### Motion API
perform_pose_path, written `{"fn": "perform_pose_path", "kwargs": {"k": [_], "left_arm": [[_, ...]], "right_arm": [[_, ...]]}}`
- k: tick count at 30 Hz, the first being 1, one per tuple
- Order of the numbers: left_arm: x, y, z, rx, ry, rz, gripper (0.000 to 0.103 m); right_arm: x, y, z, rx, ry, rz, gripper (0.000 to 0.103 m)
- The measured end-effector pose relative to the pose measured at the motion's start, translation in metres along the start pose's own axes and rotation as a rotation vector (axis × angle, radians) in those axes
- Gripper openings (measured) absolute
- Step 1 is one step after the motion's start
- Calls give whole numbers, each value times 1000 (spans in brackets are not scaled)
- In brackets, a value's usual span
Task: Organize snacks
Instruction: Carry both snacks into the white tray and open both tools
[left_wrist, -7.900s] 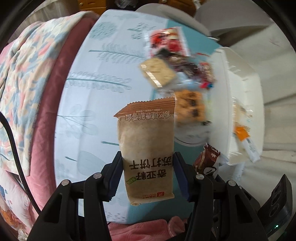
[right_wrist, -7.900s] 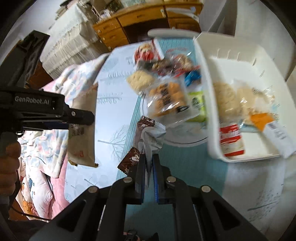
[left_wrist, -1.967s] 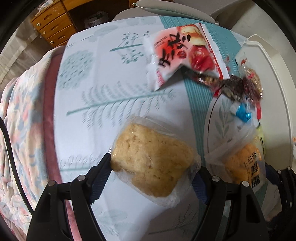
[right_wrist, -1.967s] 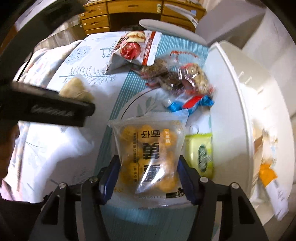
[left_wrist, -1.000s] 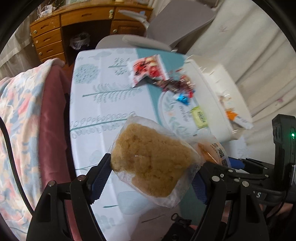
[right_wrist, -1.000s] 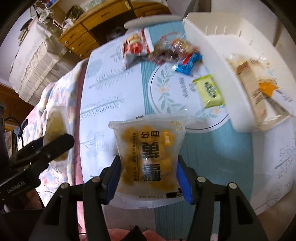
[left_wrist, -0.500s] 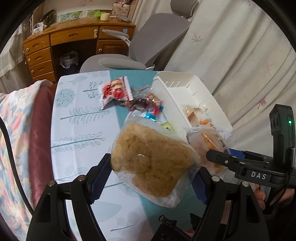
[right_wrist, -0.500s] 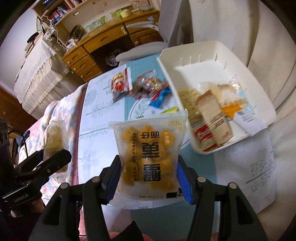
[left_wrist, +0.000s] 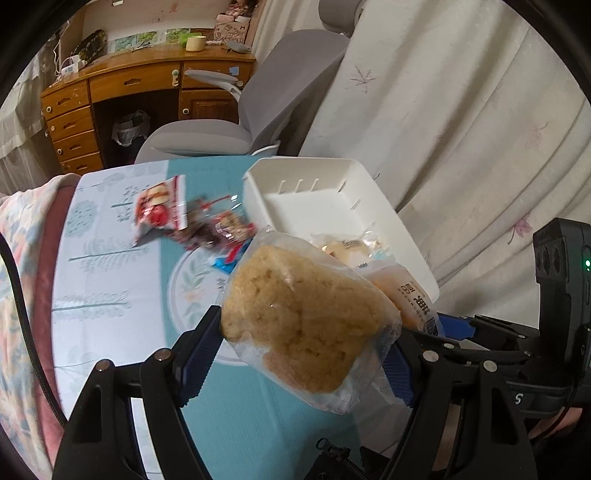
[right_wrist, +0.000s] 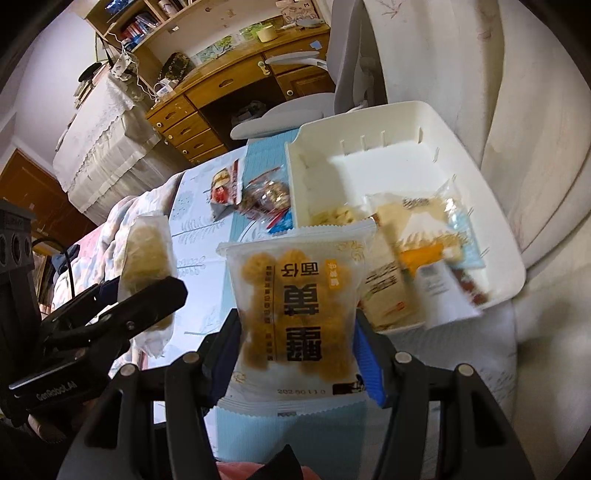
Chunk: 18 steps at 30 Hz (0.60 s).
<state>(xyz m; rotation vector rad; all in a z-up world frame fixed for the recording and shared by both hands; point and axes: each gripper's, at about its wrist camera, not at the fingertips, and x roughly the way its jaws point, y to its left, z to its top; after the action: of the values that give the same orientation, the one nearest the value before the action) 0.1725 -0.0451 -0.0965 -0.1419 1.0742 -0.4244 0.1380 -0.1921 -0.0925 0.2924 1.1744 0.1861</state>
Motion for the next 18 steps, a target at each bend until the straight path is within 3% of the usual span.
{"fn": "perform_pose_path", "kwargs": {"k": [14, 17, 18], "left_arm": [[66, -67, 49, -6, -3, 4, 78], [77, -74, 57, -14, -2, 13, 78], [81, -75, 60, -23, 4, 12, 79]], "right_arm": [[-12, -79, 30, -46, -93, -18, 60], [-12, -88, 34, -44, -119, -22, 65], [-12, -90, 36, -38, -127, -25, 75]]}}
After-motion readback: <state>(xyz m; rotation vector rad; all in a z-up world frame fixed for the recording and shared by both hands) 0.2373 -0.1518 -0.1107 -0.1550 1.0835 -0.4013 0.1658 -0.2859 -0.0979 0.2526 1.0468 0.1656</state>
